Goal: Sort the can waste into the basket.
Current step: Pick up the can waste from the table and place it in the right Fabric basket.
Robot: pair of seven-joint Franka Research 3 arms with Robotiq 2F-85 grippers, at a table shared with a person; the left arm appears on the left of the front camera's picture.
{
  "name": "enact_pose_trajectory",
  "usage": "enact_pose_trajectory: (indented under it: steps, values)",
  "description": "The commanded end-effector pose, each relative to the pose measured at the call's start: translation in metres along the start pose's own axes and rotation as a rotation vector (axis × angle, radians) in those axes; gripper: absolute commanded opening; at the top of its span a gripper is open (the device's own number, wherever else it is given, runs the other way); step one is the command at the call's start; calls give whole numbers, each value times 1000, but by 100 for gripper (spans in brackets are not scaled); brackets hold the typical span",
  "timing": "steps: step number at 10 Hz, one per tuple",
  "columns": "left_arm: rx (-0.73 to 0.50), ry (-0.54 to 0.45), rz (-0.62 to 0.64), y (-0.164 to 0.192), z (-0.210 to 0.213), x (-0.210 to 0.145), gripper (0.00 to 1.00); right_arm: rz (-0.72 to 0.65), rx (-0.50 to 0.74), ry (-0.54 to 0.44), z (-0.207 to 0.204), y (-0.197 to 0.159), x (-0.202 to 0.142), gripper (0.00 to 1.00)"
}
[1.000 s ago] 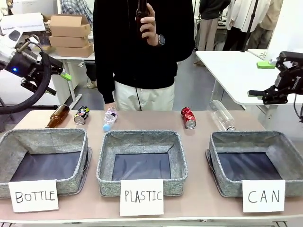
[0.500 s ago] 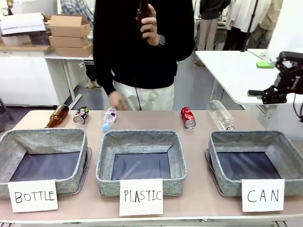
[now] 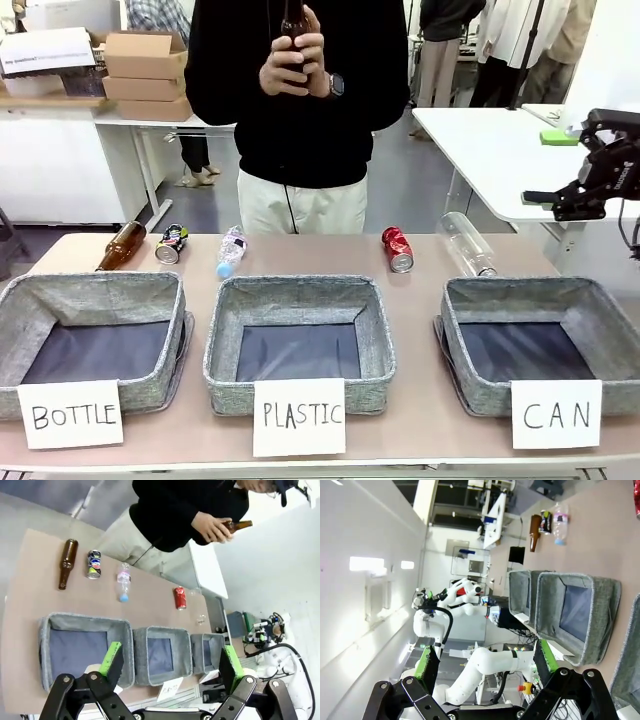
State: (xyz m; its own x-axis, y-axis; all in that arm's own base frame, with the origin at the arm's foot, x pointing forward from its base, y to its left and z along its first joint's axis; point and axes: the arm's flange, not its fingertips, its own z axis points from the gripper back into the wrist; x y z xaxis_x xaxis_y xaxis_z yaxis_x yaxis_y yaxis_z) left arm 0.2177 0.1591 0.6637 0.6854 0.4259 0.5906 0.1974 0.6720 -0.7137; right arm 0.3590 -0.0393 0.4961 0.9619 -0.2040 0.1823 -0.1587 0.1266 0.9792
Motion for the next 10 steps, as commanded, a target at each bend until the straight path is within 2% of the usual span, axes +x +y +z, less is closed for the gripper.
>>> enact_pose_trajectory:
  steps: [1,10]
  values:
    - [-11,-16,-13,4,1,4,100,28,27,-6,-1,1,3,100]
    - [-11,-16,-13,4,1,4,100,28,27,-6,-1,1,3,100]
